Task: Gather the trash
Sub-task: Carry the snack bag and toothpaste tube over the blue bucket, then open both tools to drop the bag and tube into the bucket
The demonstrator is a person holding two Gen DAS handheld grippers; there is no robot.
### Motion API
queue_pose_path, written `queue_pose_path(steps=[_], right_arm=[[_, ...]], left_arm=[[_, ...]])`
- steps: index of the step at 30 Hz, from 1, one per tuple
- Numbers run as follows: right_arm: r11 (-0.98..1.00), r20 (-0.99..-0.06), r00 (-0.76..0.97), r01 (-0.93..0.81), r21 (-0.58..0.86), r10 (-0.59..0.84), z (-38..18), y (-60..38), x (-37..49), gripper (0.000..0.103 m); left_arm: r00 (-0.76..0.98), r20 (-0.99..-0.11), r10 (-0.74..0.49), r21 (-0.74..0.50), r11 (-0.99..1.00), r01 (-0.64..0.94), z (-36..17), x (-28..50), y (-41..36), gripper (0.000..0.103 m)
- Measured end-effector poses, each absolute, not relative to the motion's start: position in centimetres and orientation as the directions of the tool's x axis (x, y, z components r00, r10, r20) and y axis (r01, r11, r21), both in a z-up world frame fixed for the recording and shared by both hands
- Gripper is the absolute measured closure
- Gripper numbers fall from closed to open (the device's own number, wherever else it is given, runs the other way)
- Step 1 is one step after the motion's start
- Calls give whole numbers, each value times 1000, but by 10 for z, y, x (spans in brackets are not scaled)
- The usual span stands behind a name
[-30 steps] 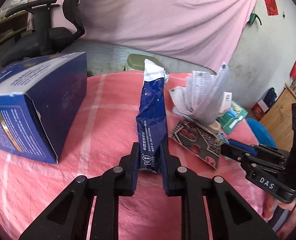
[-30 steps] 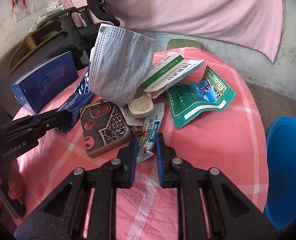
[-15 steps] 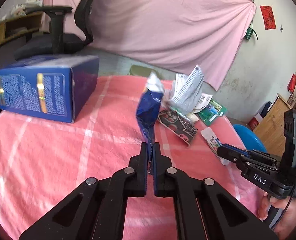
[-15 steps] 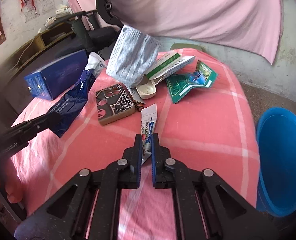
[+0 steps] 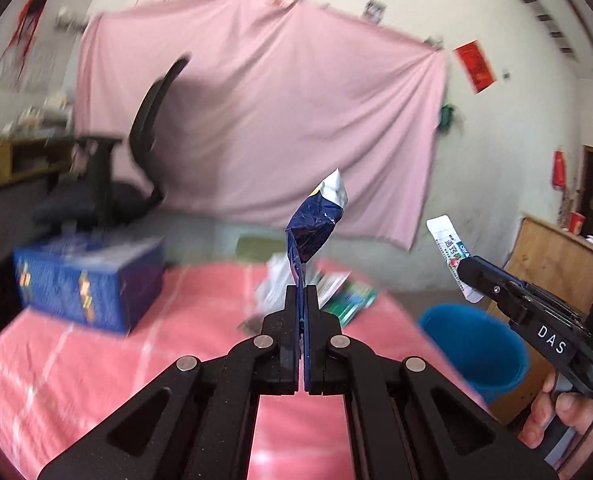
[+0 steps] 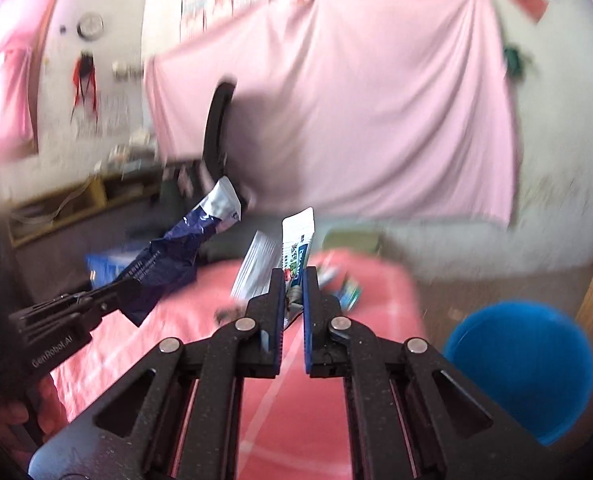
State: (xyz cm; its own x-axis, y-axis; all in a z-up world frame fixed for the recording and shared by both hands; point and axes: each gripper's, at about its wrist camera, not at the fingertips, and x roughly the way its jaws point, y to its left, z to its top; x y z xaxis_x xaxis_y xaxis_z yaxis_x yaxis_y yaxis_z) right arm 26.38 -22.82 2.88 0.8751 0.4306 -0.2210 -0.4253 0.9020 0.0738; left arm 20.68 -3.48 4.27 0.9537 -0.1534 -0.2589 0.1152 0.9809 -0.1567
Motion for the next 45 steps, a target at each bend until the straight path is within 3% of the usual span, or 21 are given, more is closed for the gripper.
queue_pose_path(steps=[5,9,15,19,32,45], right_arm=[[941,-56,939,-337,39,339,53,-255,243,69],[969,42,968,-247,22,246,65,-278,227,69],[992,35,992,-120,46,118,63,-320,234,69],[995,-26,998,-63,77,65,54,-354,244,69],[978,-369,928,30,205,49,-21,-417,301,69],[972,-529,846,72,223,59,-57,-429,327,67]], left_arm=[[969,-115,-219,-103,973,208,75,204,-77,103],[959,-48,-281,-61,959,278,90,215,-110,103],[926,-39,-375,-41,927,374,96,240,-160,103],[896,-119,-428,-70,904,422,90,261,-200,103],[682,-545,-487,-193,865,464,29,353,-289,103],[547,-682,-486,-250,858,450,-1,385,-320,101]])
